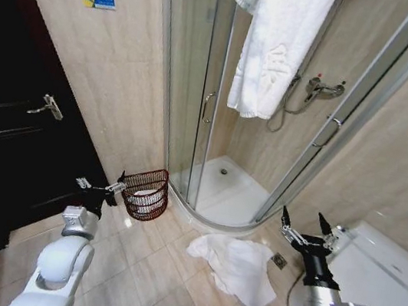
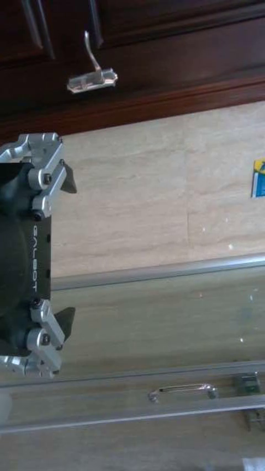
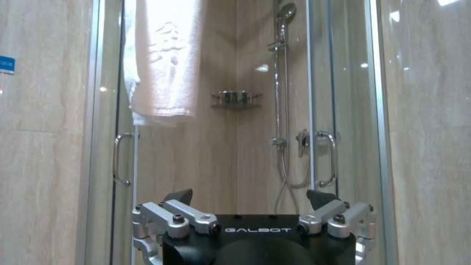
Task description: Discard the used towel into the hamper.
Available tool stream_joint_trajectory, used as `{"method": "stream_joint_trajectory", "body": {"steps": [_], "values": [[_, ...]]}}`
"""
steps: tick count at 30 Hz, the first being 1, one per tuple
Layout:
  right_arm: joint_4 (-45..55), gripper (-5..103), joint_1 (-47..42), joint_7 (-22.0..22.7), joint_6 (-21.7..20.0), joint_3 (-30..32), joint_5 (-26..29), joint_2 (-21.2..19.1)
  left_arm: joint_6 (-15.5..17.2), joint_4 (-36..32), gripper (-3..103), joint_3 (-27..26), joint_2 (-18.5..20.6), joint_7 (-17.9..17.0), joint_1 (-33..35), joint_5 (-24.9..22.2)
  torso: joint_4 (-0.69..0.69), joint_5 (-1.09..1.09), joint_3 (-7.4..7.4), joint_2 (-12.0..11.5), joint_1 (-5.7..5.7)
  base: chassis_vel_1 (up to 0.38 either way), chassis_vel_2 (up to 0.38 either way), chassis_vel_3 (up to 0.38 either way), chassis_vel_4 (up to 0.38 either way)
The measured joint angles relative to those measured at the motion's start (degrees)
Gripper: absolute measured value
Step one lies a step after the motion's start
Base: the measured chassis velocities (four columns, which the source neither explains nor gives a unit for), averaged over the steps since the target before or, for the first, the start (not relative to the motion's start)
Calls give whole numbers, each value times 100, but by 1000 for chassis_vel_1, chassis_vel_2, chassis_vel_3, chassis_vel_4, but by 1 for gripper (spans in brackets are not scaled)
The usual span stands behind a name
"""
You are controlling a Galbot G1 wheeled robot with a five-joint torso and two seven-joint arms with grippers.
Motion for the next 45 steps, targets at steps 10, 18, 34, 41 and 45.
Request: {"method": "stream_joint_trajectory", "body": {"steps": [10, 18, 34, 41, 45], "values": [[0, 100, 19, -1, -16, -7, 0, -27, 1, 0, 100, -1, 0, 0, -1, 0, 1, -1, -5, -8, -1, -48, 29, 62, -34], [10, 100, 16, -1, -20, -4, 0, -41, 1, 0, 100, -1, 0, 0, -1, 0, 1, -1, -7, -9, -5, 14, -5, -2, 7], [-79, 100, 55, -171, 96, 48, 19, -15, 1, 0, 100, -1, 0, 0, 0, 0, 0, -1, -9, -14, -5, 33, 38, 47, 35], [-106, 100, 45, -167, 149, 60, 42, -22, 1, 0, 100, -1, 0, 0, 0, 0, 0, 0, -10, -15, -7, 0, 0, 0, 0], [-114, 100, 38, -159, 156, 62, 33, -18, 1, 0, 100, -1, 0, 0, 0, 0, 2, -1, -9, -17, -6, -47, 56, 76, -50]]}}
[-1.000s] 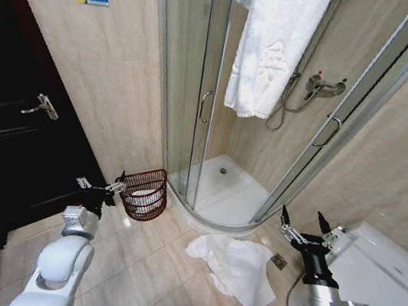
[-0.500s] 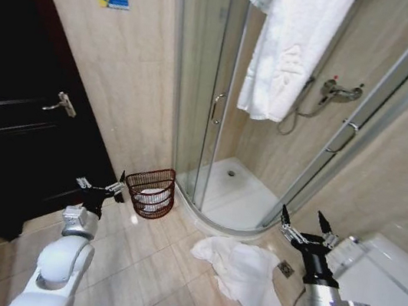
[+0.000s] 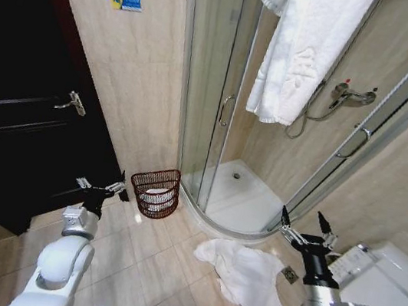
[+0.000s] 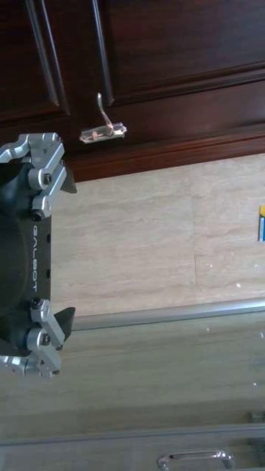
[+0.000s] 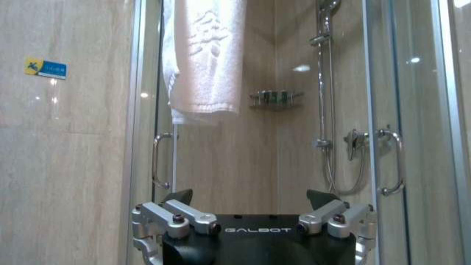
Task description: Discard the used towel into the hamper.
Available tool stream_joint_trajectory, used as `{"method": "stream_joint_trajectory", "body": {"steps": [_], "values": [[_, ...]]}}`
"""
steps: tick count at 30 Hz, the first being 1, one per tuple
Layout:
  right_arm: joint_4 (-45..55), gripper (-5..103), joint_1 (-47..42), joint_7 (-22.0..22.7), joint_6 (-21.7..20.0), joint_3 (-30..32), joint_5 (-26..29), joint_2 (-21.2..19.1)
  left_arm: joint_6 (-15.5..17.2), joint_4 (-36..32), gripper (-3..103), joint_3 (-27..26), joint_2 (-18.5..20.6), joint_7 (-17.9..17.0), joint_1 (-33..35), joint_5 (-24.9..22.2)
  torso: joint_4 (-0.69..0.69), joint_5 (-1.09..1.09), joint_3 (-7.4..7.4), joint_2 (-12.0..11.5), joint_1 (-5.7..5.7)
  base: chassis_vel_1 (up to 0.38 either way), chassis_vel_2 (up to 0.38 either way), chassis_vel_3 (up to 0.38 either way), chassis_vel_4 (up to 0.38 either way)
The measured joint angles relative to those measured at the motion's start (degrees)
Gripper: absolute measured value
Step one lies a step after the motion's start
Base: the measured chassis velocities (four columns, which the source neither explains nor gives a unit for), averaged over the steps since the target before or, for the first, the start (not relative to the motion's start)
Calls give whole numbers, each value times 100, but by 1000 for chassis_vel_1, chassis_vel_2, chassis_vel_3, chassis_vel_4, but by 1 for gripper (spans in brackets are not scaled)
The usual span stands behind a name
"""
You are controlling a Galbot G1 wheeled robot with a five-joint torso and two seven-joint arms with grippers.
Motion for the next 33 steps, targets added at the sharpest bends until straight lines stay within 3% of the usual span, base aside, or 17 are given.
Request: {"method": "stream_joint_trajectory", "body": {"steps": [8, 14, 17, 18, 19, 21, 22, 24, 25, 27, 28, 30, 33], "values": [[-56, 100, 0, 85, 99, 10, 21, -21, 0, 0, 100, 0, 0, 0, -1, 0, -1, 1, 0, -2, 2, -43, 35, 39, -38], [-105, 100, 379, 236, -382, 186, 431, -356, 0, 0, 100, 0, 0, 0, 0, 0, 0, 1, -1, -1, -2, 0, 0, 0, 0], [-147, 100, 997, 411, -993, 522, 990, -1069, 0, 0, 100, 1, 1, 1, 0, 0, 0, 3, -1, -2, -2, 0, 0, 0, 0], [-144, 100, 1249, 519, -1279, 666, 1264, -1481, 0, 0, 100, 0, 1, 0, 0, 0, 1, 2, -1, -2, -2, 0, 0, 0, 0], [-144, 100, 1249, 519, -1279, 666, 1264, -1481, 0, 0, 100, 0, 1, 0, 0, 0, 1, 2, -1, -2, -2, 0, 0, 0, 0], [-145, 100, 1603, 677, -1633, 886, 1698, -2080, 0, 0, 100, 0, 0, 0, 0, 0, 1, 2, 0, -2, -1, 0, 0, 0, 0], [-145, 100, 1603, 677, -1633, 886, 1698, -2080, 0, 0, 100, 0, 0, 0, 0, 0, 1, 2, 0, -2, -1, 0, 0, 0, 0], [-185, 100, 1867, 869, -1880, 1161, 2196, -2660, 0, 0, 100, 2, 1, 1, 0, 0, 0, 4, 0, -2, 0, 0, 0, 0, 0], [-185, 100, 1867, 869, -1880, 1161, 2196, -2660, 0, 0, 100, 2, 1, 1, 0, 0, 0, 4, 0, -2, 0, 0, 0, 0, 0], [-310, 100, 2125, 1078, -2049, 1393, 2650, -3216, 0, 0, 100, -1, 1, -2, 0, 0, -3, 2, 0, -2, 0, 0, 0, 0, 0], [-451, 100, 2399, 1158, -2132, 1392, 2845, -3552, 0, 0, 100, 0, 0, 0, 0, 0, -3, 3, 0, -2, 0, 0, 0, 0, 0], [-537, 100, 2620, 1205, -2192, 1346, 2982, -3769, 0, 0, 100, 1, 1, 0, 0, 0, -2, 2, 0, -2, 0, 0, 0, 0, 0], [-869, 100, 3668, 1407, -2476, 976, 3589, -4480, 0, 0, 100, 0, 1, 0, 0, 0, 4, 0, 0, -2, 0, 0, 0, 0, 0]]}}
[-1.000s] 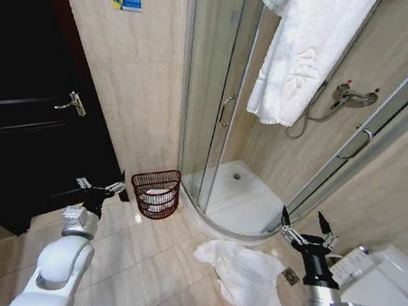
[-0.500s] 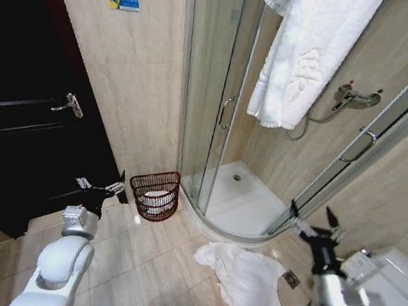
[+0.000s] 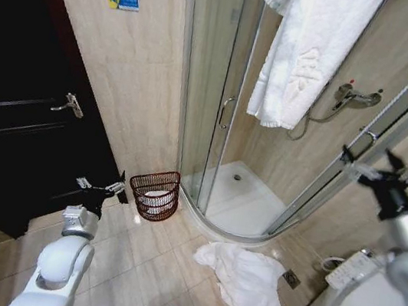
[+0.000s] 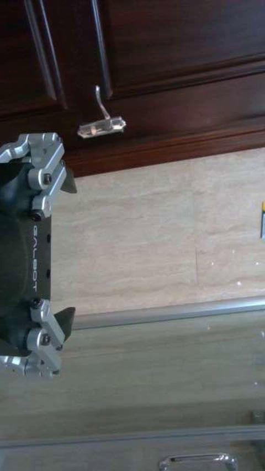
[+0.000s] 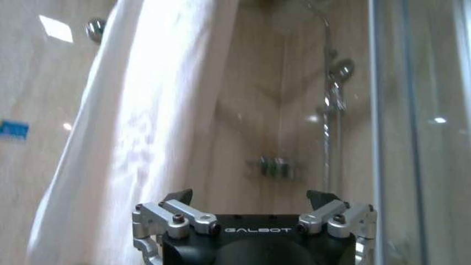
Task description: Discard the used towel into the hamper.
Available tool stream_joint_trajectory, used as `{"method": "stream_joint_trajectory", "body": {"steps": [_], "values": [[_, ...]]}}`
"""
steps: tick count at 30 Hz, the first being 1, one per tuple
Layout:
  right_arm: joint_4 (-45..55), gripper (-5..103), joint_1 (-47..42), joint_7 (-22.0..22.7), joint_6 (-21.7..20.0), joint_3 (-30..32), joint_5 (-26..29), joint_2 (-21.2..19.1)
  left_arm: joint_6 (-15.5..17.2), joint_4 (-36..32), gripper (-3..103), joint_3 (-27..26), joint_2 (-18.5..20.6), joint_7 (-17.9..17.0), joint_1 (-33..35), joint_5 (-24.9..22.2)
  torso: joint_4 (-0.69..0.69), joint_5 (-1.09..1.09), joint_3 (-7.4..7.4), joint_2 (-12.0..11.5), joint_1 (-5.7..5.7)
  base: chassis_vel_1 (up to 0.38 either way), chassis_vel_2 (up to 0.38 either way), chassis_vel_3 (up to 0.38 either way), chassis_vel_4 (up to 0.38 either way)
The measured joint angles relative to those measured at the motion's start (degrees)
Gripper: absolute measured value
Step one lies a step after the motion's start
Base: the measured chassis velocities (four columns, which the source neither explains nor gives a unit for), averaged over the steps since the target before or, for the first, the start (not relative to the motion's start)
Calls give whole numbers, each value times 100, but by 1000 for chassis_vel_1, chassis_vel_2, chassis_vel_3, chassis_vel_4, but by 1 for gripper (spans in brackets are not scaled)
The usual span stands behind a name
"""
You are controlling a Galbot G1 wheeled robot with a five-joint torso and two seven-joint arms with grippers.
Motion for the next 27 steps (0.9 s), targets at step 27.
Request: {"method": "stream_joint_trajectory", "body": {"steps": [27], "values": [[-2889, 100, 6656, -796, -567, -4619, 1470, -528, 1, 0, 100, 0, 0, 0, -1, 0, 0, -2, 0, 0, 1, 0, 0, 0, 0]]}}
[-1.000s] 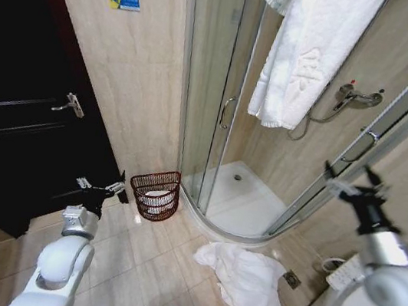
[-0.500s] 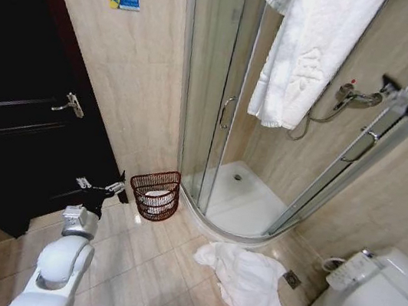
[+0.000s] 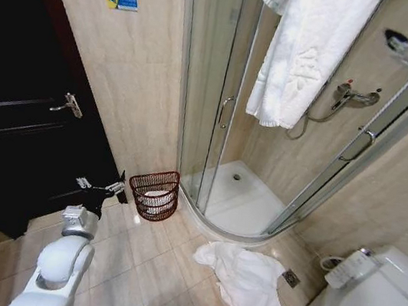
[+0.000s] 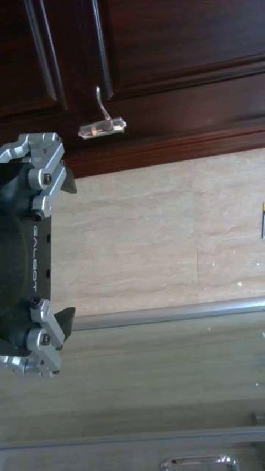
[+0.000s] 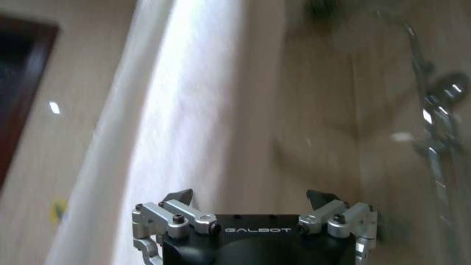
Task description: Discard the used towel into the hamper.
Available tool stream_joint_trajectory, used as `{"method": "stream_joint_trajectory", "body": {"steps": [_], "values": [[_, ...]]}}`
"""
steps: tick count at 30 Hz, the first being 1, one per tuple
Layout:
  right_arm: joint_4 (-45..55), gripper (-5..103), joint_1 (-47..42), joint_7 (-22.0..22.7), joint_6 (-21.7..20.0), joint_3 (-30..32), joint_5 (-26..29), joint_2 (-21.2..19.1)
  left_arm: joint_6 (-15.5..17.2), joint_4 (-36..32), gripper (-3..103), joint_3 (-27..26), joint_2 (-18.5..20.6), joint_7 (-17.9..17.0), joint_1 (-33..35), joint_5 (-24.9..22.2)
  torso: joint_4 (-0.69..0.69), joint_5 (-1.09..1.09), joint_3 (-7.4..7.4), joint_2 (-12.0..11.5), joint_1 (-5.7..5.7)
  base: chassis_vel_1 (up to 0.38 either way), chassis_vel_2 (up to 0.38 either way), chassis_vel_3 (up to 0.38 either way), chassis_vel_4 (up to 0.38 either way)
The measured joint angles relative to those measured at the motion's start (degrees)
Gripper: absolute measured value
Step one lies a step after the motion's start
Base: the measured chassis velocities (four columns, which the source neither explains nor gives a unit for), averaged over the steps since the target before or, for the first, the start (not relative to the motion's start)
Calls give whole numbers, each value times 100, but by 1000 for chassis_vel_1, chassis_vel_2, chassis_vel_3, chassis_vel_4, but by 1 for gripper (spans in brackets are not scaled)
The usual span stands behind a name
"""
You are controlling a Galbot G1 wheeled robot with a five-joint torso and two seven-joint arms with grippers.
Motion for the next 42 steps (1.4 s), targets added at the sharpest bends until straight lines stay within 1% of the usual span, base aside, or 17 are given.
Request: {"method": "stream_joint_trajectory", "body": {"steps": [1, 2, 4, 8, 10, 12, 22, 24, 26, 28, 29, 32, 35, 37, 38, 41, 42], "values": [[-168, 100, 426, 98, -70, -221, -111, 255, 0, 0, 100, 0, -1, 0, 1, 0, 2, -9, 0, 0, 0, 0, 0, 0, 0], [-295, 100, 674, 152, -103, -345, -210, 399, 0, 0, 100, 0, 0, 0, 1, 0, -1, -4, 0, 0, -1, 0, 0, 0, 0], [-464, 100, 968, 205, -144, -499, -319, 564, 0, 0, 100, -1, 0, -1, 0, 0, -2, 3, 0, 0, -1, 0, 0, 0, 0], [-916, 100, 1750, 399, -283, -949, -510, 995, 0, 0, 100, 0, 0, 0, 1, 0, -7, 3, -1, 0, -3, 0, 0, 0, 0], [-946, 100, 1796, 416, -289, -975, -523, 1024, 0, 0, 100, 0, 0, 0, 1, 0, -6, 3, -1, 0, -3, 0, 0, 0, 0], [-1231, 100, 2177, 535, -324, -1199, -579, 1290, 0, 0, 100, 0, -1, 0, 1, 0, -5, 2, -1, 0, -3, 0, 0, 0, 0], [-1555, 101, 2745, 780, -356, -1550, -489, 1613, 0, 0, 100, 0, -1, 0, 1, 0, -4, 2, -1, 0, -2, 0, 0, 0, 0], [-1659, 87, 2836, 860, -350, -1594, -487, 1650, 0, 0, 100, 0, -1, 0, 1, 0, -5, 3, -1, 0, -2, 0, 0, 0, 0], [-1663, 87, 2847, 875, -350, -1598, -486, 1653, 0, 0, 100, 0, 0, 0, 1, 0, -5, 3, -1, 0, -2, 0, 0, 0, 0], [-1667, 76, 2917, 977, -357, -1652, -463, 1663, 0, 0, 100, 0, -1, 0, 1, 0, -5, 3, -1, 0, -2, 0, 0, 0, 0], [-1667, 76, 2917, 977, -357, -1652, -463, 1663, 0, 0, 100, 0, -1, 0, 1, 0, -5, 3, -1, 0, -2, 0, 0, 0, 0], [-1682, 60, 2993, 1070, -362, -1735, -433, 1720, 0, -1, 100, 0, -1, 0, 1, 0, -5, 2, -1, 0, -2, 0, 0, 0, 0], [-1685, 54, 2995, 1134, -362, -1745, -428, 1754, 0, 0, 100, 0, -1, 0, 1, 0, -4, 2, -1, 0, -2, 0, 0, 0, 0], [-1650, 44, 2965, 1223, -359, -1746, -414, 1765, 0, 0, 100, 0, 0, 0, 1, 0, -4, 1, -1, 0, -2, 0, 0, 0, 0], [-1650, 44, 2965, 1223, -359, -1746, -414, 1765, 0, 0, 100, 0, 0, 0, 1, 0, -4, 1, -1, 0, -2, 0, 0, 0, 0], [-1421, 27, 2786, 1360, -360, -1734, -300, 1610, -1, 0, 100, 0, -1, 0, 1, 0, -4, 0, -2, 1, -2, 0, 0, 0, 0], [-1421, 27, 2786, 1360, -360, -1734, -300, 1610, -1, 0, 100, 0, -1, 0, 1, 0, -4, 0, -2, 1, -2, 0, 0, 0, 0]]}}
